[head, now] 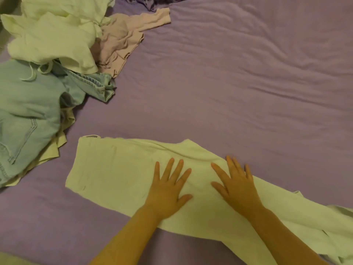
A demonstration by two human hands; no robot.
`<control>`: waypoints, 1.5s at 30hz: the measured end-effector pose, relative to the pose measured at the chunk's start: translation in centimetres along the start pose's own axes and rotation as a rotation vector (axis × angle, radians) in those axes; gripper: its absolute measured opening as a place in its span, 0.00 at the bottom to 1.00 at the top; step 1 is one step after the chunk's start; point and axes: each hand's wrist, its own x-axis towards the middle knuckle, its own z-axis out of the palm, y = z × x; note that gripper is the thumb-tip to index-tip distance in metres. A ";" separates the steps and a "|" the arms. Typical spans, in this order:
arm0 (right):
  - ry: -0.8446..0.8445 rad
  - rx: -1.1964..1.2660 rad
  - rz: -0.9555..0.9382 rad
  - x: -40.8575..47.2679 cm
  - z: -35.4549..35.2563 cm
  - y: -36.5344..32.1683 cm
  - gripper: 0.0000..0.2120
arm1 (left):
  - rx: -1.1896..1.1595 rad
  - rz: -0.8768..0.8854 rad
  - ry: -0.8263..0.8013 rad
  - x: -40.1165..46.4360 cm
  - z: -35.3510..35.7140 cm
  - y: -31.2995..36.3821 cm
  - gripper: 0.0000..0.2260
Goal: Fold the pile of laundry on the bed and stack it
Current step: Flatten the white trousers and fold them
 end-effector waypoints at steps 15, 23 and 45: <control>0.159 0.222 -0.103 10.6 -3.0 -7.0 0.22 | -0.022 -0.185 0.113 -2.2 0.0 -3.7 0.30; 0.292 0.209 -0.125 10.3 -1.8 -7.7 0.11 | -0.025 -0.154 0.180 -1.8 1.9 -5.3 0.36; 0.220 -0.075 -0.054 2.7 2.0 -2.6 0.33 | -0.161 -0.212 0.120 -0.5 0.1 -1.6 0.37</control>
